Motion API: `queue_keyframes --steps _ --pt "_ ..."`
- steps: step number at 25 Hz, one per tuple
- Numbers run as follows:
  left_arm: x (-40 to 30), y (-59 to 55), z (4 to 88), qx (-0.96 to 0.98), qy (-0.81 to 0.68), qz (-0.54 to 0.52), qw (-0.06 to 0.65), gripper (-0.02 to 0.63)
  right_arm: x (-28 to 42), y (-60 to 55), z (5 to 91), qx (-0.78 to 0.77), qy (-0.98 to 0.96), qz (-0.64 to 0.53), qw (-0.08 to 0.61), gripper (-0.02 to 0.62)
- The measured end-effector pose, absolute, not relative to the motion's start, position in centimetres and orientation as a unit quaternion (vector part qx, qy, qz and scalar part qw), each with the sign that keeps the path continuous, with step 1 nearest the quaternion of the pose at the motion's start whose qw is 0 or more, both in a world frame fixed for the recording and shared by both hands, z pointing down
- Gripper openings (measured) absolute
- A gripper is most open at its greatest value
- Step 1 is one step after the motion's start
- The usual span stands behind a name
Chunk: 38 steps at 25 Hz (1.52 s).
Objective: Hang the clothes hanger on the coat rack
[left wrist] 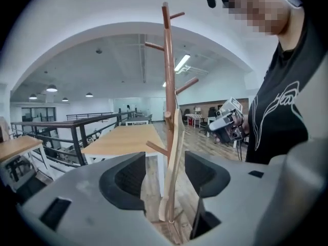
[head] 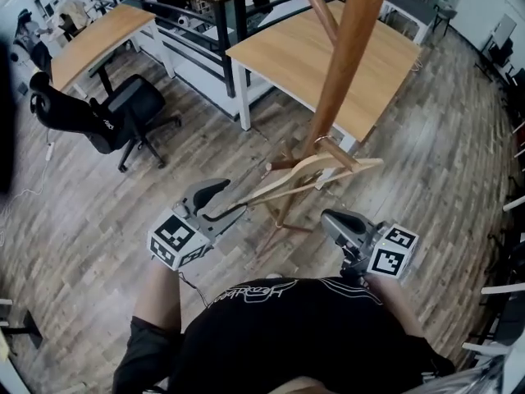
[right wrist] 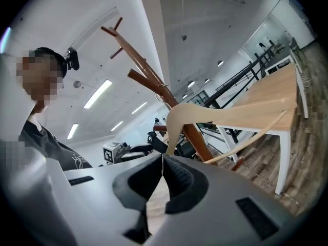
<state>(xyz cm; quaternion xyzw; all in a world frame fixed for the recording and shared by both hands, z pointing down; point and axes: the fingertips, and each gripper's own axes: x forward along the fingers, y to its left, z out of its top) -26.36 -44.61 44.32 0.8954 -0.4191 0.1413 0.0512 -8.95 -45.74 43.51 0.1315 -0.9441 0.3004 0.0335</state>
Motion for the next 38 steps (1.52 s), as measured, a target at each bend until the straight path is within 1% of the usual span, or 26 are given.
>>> queue_keyframes --steps 3,6,7,9,11,13,15,19,23,30,34,38 --pt "-27.3 -42.8 41.7 0.883 -0.454 0.103 0.053 0.218 -9.6 -44.8 42.9 0.114 -0.950 0.289 0.035 0.041" --pt "-26.1 -41.2 39.2 0.875 -0.478 0.067 0.048 0.205 -9.3 -43.7 42.1 0.097 -0.956 0.275 0.037 0.041" --pt "-25.2 -40.5 38.3 0.875 -0.478 0.050 0.047 0.186 -9.1 -43.2 41.8 0.092 -0.957 0.272 0.036 0.040" --pt "-23.1 -38.9 36.3 0.880 -0.472 0.000 0.053 0.128 -8.7 -42.1 41.2 0.080 -0.960 0.266 0.033 0.041" --pt "-20.4 -37.1 34.5 0.888 -0.448 -0.069 0.078 0.042 -8.0 -40.9 40.6 0.068 -0.962 0.262 0.031 0.041" --pt "-17.7 -35.4 33.2 0.892 -0.424 -0.123 0.099 0.022 -7.0 -39.4 40.2 0.055 -0.964 0.258 0.029 0.041" --pt "-15.3 -34.0 32.8 0.891 -0.422 -0.133 0.101 0.012 -6.0 -37.8 39.7 0.042 -0.967 0.251 0.028 0.040" --pt "-10.6 -31.2 33.2 0.894 -0.426 -0.105 0.093 0.008 -3.2 -34.8 38.9 0.022 -0.971 0.239 0.024 0.041" --pt "-5.7 -28.3 34.2 0.891 -0.437 -0.085 0.089 0.008 0.9 -31.6 38.7 0.005 -0.969 0.245 0.007 0.040" --pt "1.9 -22.7 35.8 0.886 -0.436 -0.103 0.123 0.008 8.5 -25.8 38.9 0.004 -0.968 0.252 -0.012 0.040" --pt "6.2 -20.7 36.1 0.887 -0.431 -0.103 0.130 0.008 12.9 -23.7 38.4 0.010 -0.966 0.257 -0.022 0.040" --pt "9.0 -19.5 35.9 0.889 -0.426 -0.099 0.134 0.008 16.2 -22.6 37.6 0.022 -0.966 0.255 -0.037 0.040"
